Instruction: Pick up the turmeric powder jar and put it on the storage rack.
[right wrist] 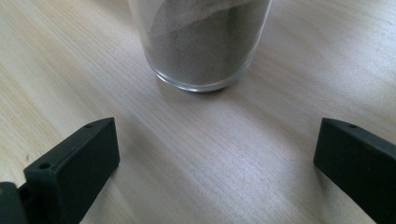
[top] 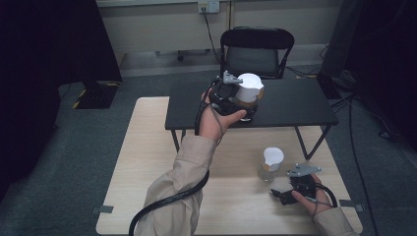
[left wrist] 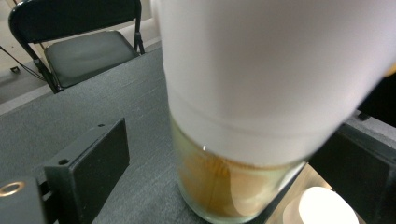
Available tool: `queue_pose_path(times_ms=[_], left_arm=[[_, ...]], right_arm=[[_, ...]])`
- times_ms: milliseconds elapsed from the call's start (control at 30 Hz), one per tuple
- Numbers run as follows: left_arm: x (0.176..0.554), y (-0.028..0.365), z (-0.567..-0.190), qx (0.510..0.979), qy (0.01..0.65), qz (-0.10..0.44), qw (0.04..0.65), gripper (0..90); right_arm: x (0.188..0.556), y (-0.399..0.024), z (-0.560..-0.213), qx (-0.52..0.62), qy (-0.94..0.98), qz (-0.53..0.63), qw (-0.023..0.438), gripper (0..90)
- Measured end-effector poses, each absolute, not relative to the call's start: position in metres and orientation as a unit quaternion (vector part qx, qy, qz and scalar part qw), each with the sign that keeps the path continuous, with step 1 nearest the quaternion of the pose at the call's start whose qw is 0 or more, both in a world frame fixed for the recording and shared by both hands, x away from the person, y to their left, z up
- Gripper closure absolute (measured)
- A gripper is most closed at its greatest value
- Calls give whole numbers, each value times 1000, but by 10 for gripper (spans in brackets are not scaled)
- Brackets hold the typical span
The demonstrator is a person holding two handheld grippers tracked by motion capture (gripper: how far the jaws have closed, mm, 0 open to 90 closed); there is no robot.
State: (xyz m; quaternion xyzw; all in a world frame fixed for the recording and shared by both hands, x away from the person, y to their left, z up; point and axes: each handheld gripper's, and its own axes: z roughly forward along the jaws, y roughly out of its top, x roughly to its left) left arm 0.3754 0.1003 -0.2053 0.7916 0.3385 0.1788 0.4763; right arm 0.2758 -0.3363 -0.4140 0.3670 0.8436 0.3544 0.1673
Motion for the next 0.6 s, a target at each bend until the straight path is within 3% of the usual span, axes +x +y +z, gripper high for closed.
queue_pose_path(times_ms=[600], left_arm=[[360, 120, -223, 790, 332, 172, 486, 51]], right_arm=[[275, -336, -414, 367, 843, 355, 167, 0]])
